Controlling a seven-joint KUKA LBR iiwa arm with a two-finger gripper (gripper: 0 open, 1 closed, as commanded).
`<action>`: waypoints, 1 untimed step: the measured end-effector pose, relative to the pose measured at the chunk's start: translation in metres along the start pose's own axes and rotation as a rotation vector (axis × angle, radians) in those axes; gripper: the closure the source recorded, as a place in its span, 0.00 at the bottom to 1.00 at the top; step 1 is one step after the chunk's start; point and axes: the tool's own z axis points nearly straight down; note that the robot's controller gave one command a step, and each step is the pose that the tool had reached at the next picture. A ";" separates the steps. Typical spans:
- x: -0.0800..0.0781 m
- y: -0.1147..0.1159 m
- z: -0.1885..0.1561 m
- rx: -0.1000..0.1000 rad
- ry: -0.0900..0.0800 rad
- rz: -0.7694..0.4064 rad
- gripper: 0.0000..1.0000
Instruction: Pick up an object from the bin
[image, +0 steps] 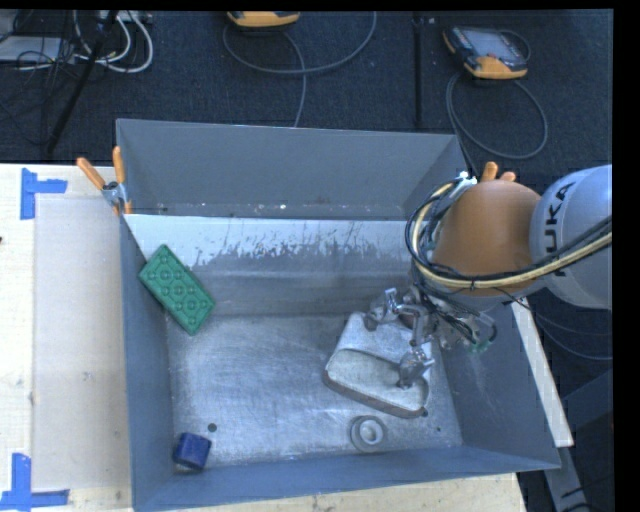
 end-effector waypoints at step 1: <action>0.001 -0.003 -0.002 0.006 0.002 0.003 1.00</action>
Offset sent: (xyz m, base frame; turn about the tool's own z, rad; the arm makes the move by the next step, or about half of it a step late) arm 0.0000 0.0000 0.0000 0.0000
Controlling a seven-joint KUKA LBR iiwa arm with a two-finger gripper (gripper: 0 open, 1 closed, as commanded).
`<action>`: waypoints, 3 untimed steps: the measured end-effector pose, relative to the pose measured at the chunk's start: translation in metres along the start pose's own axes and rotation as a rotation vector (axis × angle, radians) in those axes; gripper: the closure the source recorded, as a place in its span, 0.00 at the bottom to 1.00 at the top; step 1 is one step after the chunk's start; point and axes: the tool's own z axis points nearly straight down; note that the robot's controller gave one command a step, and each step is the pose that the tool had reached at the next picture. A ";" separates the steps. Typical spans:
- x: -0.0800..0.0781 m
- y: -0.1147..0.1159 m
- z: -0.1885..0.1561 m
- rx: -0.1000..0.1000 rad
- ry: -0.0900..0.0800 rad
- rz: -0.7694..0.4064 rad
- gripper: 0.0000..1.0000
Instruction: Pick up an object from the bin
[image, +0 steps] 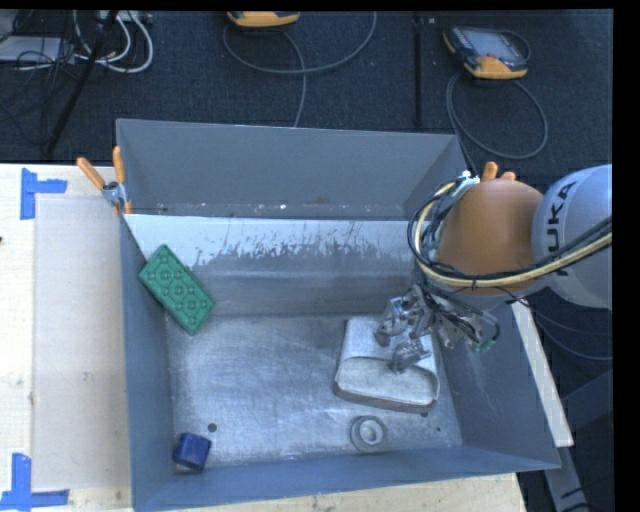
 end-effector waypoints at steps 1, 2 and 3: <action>-0.017 -0.047 -0.146 -0.001 0.012 -0.245 1.00; -0.015 -0.047 -0.142 -0.007 0.018 -0.242 0.00; 0.000 -0.027 -0.001 -0.004 0.007 -0.225 0.00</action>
Offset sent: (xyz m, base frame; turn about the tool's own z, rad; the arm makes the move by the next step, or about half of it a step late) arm 0.0250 -0.0400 0.1424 -0.2472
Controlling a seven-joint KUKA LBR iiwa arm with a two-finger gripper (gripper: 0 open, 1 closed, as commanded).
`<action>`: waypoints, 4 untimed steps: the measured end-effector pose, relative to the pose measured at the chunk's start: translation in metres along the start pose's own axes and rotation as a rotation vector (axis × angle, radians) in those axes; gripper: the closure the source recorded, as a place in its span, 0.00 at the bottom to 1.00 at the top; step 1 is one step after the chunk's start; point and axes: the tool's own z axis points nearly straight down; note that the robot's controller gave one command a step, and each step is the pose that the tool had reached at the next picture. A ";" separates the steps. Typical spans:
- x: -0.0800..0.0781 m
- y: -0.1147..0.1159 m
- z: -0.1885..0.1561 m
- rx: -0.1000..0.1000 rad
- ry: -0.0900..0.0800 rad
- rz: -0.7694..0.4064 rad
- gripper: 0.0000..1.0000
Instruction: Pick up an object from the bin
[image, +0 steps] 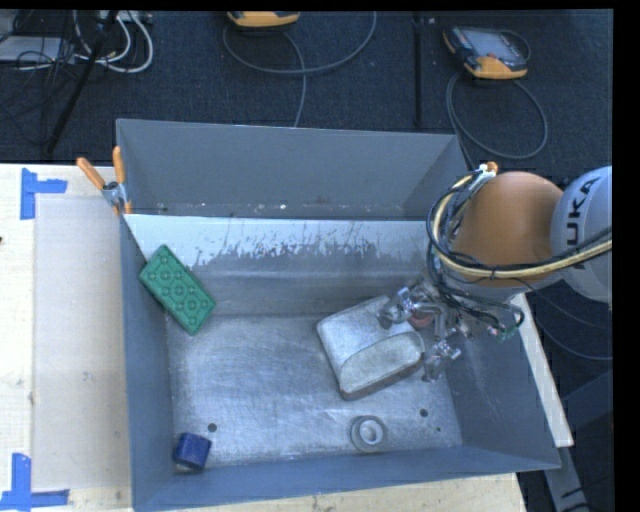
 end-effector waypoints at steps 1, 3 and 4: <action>-0.020 -0.035 0.007 0.005 -0.006 -0.251 0.00; -0.005 -0.029 0.004 -0.002 0.007 -0.385 0.00; -0.031 0.012 -0.008 -0.007 0.008 -0.500 0.00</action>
Offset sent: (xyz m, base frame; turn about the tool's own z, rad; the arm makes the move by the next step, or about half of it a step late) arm 0.0275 -0.0220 -0.0171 -0.2522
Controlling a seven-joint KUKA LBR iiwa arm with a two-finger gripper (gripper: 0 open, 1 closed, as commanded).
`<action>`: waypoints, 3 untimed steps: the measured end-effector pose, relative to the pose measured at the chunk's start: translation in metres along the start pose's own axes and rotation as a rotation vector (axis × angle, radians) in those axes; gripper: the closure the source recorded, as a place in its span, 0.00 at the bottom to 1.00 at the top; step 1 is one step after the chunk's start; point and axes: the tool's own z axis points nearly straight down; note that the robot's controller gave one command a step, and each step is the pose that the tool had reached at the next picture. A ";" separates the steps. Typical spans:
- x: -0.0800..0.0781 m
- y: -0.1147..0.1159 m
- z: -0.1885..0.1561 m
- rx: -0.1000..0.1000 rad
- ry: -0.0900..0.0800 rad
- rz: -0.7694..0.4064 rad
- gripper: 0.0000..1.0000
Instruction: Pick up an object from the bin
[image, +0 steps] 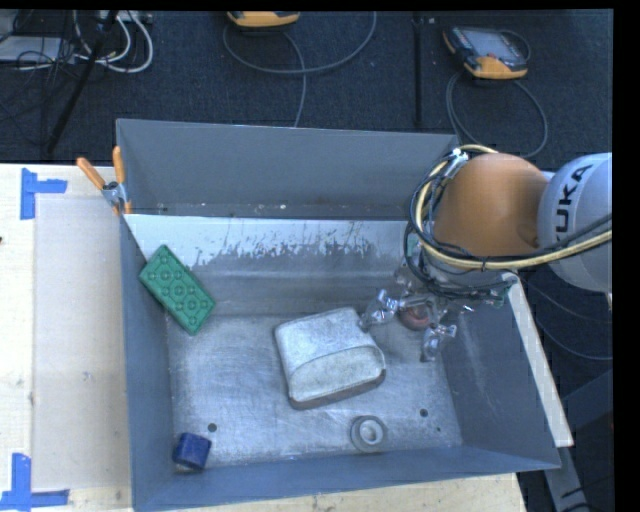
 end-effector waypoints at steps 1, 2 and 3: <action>-0.025 0.041 0.009 0.004 0.001 -0.178 0.00; -0.062 0.089 -0.012 -0.005 0.001 -0.253 0.00; -0.095 0.116 0.010 -0.008 0.003 -0.612 0.00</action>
Offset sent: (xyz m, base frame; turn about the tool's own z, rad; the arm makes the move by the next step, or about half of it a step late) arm -0.0246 0.0431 -0.0107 -0.1827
